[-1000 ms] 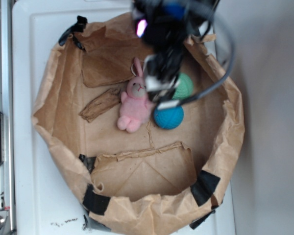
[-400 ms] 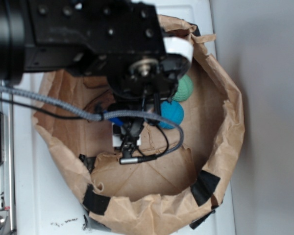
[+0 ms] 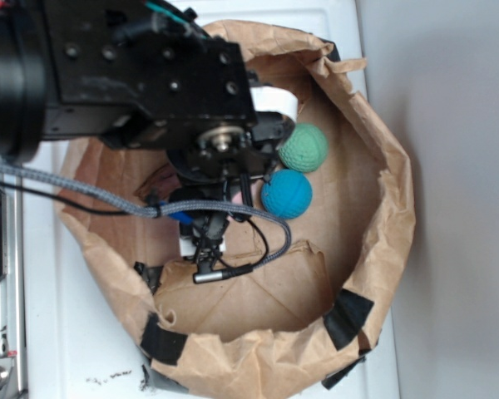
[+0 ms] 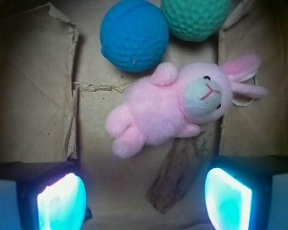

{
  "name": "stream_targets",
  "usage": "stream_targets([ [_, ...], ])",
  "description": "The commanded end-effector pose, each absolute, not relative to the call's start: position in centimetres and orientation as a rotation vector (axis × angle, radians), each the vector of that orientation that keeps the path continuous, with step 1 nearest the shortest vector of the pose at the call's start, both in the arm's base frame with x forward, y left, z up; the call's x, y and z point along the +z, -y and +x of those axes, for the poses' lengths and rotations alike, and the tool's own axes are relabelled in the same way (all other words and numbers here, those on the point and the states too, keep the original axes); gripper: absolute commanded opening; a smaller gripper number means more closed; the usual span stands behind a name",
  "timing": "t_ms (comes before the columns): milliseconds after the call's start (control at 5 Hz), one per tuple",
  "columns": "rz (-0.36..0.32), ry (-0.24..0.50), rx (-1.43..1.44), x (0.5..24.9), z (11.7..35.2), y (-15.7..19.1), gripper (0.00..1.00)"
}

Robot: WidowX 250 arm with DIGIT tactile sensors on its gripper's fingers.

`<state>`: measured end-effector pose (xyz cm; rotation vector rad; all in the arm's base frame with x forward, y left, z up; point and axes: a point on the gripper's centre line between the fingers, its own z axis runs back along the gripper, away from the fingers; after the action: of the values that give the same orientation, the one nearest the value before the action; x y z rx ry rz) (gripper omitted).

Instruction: Grab the wood chip.

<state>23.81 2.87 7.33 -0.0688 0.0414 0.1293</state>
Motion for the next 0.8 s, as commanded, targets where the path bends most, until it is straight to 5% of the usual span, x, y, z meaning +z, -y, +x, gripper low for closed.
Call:
stream_targets([
  [0,-0.057,-0.03,0.262,6.6,22.5,-3.3,1.0],
  [600,0.013,-0.003,0.288,2.9,23.1,-3.3,1.0],
])
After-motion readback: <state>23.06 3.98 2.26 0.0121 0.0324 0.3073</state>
